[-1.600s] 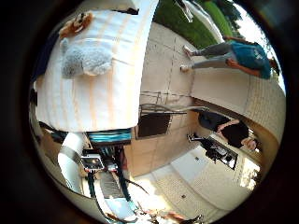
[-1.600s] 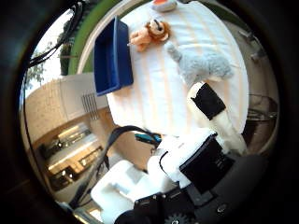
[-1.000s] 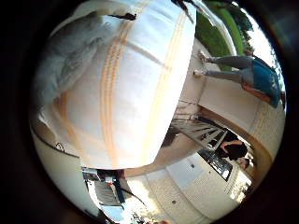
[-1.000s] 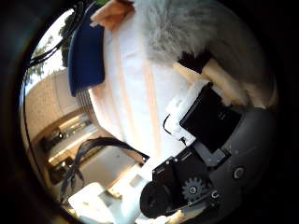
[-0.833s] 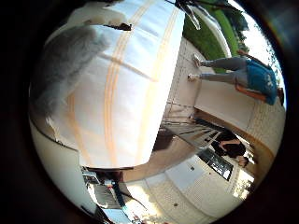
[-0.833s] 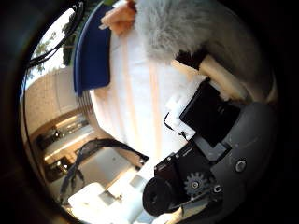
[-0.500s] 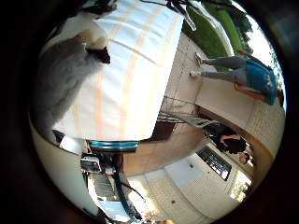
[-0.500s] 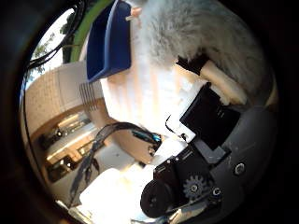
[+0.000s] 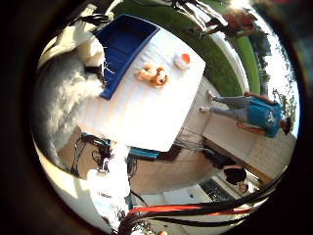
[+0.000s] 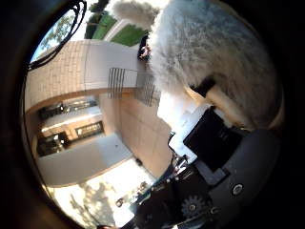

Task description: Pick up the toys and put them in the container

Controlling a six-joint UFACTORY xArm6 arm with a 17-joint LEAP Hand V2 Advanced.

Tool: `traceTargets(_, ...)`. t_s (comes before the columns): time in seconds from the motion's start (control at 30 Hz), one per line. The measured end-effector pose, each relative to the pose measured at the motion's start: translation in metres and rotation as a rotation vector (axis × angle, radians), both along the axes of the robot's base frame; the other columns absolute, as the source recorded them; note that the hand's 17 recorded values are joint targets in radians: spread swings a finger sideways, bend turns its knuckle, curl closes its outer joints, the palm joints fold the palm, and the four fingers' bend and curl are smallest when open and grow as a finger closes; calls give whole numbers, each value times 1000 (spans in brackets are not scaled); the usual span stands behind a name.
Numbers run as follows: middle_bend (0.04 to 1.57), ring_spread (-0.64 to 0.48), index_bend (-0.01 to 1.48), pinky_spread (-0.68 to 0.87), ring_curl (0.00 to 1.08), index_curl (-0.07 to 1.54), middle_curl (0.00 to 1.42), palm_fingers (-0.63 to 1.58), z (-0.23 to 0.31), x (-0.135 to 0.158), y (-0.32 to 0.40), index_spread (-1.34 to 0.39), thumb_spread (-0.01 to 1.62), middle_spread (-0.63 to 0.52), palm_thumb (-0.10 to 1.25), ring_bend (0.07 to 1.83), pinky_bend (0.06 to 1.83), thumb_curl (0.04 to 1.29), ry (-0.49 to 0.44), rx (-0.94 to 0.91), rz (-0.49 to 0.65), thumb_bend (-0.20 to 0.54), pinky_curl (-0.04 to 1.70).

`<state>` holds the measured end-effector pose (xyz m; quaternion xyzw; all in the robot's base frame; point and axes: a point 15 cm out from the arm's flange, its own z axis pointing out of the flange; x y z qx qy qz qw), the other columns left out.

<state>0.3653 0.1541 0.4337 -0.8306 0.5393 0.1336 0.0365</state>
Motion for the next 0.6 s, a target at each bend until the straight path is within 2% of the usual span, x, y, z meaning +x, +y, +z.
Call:
traceTargets(0.23, 1283, -120, 733, 142, 874, 743, 1017, 726, -51, 43, 47, -861, 1153, -230, 996, 1492, 1603, 650, 3, 18, 23, -15, 785)
traceTargets(0.4, 1322, -124, 734, 129, 881, 846, 1039, 655, -77, 72, 58, -891, 1172, -230, 926, 1539, 1618, 645, -28, 26, 5, -32, 825)
traceTargets(0.47, 1307, -102, 729, 139, 860, 882, 1023, 645, -89, 78, 55, -879, 1188, -218, 890, 1538, 1576, 627, -15, 22, 0, -36, 827)
traceTargets(0.53, 1222, -53, 673, 177, 806, 904, 964, 619, -100, 80, 55, -827, 1210, -185, 862, 1467, 1541, 601, 2, 17, 3, -32, 804)
traceTargets(0.57, 1138, -38, 652, 190, 783, 901, 931, 515, -104, 81, 55, -794, 1213, -174, 852, 1415, 1523, 596, 12, 14, 5, -33, 796)
traceTargets(0.6, 962, -8, 590, 213, 775, 900, 879, 229, -109, 81, 55, -713, 1218, -151, 839, 1369, 1511, 584, 22, 11, 10, -32, 807)
